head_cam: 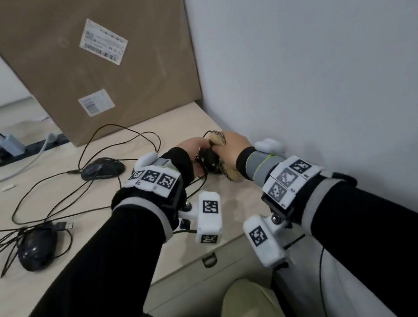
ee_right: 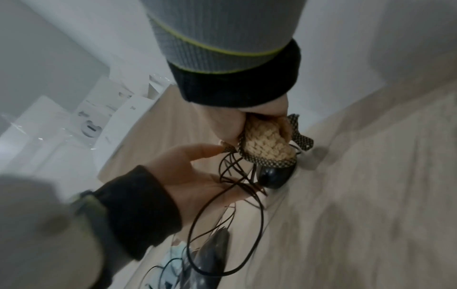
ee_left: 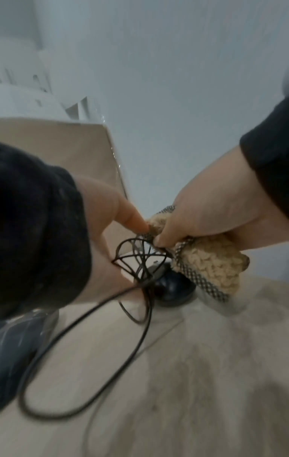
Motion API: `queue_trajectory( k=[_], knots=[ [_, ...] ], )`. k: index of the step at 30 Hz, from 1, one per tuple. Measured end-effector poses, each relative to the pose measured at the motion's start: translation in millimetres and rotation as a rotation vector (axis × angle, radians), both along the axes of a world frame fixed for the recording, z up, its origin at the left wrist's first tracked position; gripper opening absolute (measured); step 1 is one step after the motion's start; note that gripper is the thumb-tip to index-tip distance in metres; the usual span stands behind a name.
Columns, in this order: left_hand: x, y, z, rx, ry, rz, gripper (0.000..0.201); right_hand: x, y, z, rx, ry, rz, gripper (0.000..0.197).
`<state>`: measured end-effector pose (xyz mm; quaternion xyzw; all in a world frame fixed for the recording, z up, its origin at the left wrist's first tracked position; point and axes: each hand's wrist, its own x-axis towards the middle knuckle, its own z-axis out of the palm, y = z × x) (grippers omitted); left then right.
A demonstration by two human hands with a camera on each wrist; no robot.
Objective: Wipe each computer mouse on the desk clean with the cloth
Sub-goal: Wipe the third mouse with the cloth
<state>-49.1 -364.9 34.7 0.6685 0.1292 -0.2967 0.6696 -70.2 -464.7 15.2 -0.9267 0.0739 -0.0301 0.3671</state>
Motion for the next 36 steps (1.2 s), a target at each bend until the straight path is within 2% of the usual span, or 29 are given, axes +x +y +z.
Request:
queue_trajectory(
  k=[2,4,7,10,15,17,20,22,26,30,32,36],
  knots=[
    [2.5,2.6,0.5,-0.023,-0.054,0.082,0.023,9.6,-4.7,1.6,-0.035,0.004,0.005,0.025],
    [3.5,6.4,5.5,0.059,-0.065,0.124,0.025,15.8,-8.0,3.6,-0.046,0.006,-0.009,0.027],
    [8.9,15.2,10.3,0.365,-0.146,0.030,0.034,17.6,-10.1,11.6,0.011,-0.051,-0.112,0.025],
    [13.2,26.6,19.3,0.576,-0.244,-0.042,0.037,10.8,-10.8,25.8,0.113,-0.175,-0.206,0.020],
    [9.7,63.1,32.6,1.073,-0.545,-0.164,0.031,-6.3,-2.5,53.0,0.179,-0.320,-0.212,0.020],
    [11.1,81.4,27.0,1.095,-0.585,-0.159,0.024,-13.5,5.2,58.8,0.177,-0.312,-0.162,0.015],
    [9.2,109.1,15.6,1.027,-0.576,-0.065,0.019,-18.8,19.3,57.1,0.227,-0.260,-0.095,0.008],
    [7.6,125.9,6.7,1.033,-0.536,-0.036,0.019,-21.0,31.1,53.8,0.255,-0.224,-0.075,0.014],
    [8.5,137.3,-8.5,1.135,-0.418,-0.151,0.033,-22.0,55.1,51.2,0.240,-0.210,-0.009,0.017],
    [17.4,127.5,-15.9,1.255,-0.406,-0.246,0.044,-19.2,68.3,49.9,0.214,-0.197,0.008,0.015],
    [21.4,119.6,-19.7,1.261,-0.404,-0.299,0.048,-17.8,69.2,49.0,0.201,-0.199,0.004,0.015],
    [35.7,114.6,-40.9,1.230,-0.365,-0.270,0.053,-17.1,67.5,44.1,0.208,-0.198,-0.006,0.017]
  ],
)
